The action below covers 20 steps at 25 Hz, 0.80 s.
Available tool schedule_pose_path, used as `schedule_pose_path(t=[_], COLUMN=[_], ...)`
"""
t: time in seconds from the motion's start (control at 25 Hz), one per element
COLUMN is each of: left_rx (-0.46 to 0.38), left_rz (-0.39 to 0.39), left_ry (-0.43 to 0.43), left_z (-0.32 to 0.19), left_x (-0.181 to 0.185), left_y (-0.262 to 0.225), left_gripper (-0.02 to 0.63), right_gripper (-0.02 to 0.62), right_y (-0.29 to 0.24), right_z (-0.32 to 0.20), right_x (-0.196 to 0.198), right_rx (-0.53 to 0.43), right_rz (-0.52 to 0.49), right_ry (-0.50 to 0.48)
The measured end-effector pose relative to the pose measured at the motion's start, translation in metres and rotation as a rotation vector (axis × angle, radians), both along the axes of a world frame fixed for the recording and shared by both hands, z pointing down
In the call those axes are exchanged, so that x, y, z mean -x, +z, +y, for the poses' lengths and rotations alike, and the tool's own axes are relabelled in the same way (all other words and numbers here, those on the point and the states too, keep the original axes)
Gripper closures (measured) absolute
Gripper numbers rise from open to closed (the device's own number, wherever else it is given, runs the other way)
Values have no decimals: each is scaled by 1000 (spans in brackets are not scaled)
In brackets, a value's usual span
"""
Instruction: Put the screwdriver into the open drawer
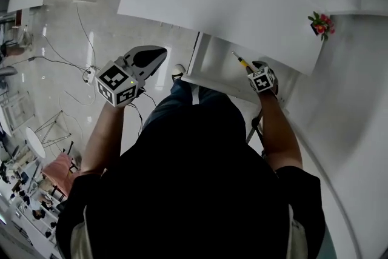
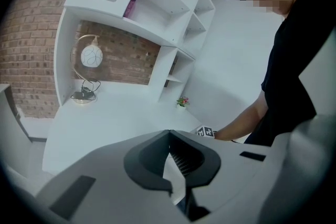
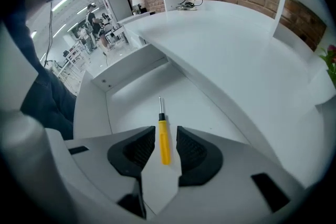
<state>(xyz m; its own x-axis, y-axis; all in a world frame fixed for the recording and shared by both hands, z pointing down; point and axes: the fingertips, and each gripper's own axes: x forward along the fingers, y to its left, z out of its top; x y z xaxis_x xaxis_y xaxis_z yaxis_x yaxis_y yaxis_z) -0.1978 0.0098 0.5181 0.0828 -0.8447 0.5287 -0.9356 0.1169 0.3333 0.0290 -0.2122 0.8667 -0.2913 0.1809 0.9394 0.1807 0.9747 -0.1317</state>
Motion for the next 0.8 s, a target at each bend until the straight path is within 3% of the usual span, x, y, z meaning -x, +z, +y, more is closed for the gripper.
schedule_pose_path(t=[0.32,0.56,0.8], left_rx=[-80,-142,-215], left_rz=[-55,-92,-112], left_ry=[31,51,52], left_z=[2,7,8], left_x=[4,14,24], left_y=[-43,-72,-99], left_gripper=[591,590,590], right_gripper=[459,459,459], right_y=[-52,-99,-154], right_z=[-8,-2,-1], right_x=[-7,-5,3], right_rx=[-29,35,51], right_rz=[-82,-173,-279], right_ry=[142,329,449])
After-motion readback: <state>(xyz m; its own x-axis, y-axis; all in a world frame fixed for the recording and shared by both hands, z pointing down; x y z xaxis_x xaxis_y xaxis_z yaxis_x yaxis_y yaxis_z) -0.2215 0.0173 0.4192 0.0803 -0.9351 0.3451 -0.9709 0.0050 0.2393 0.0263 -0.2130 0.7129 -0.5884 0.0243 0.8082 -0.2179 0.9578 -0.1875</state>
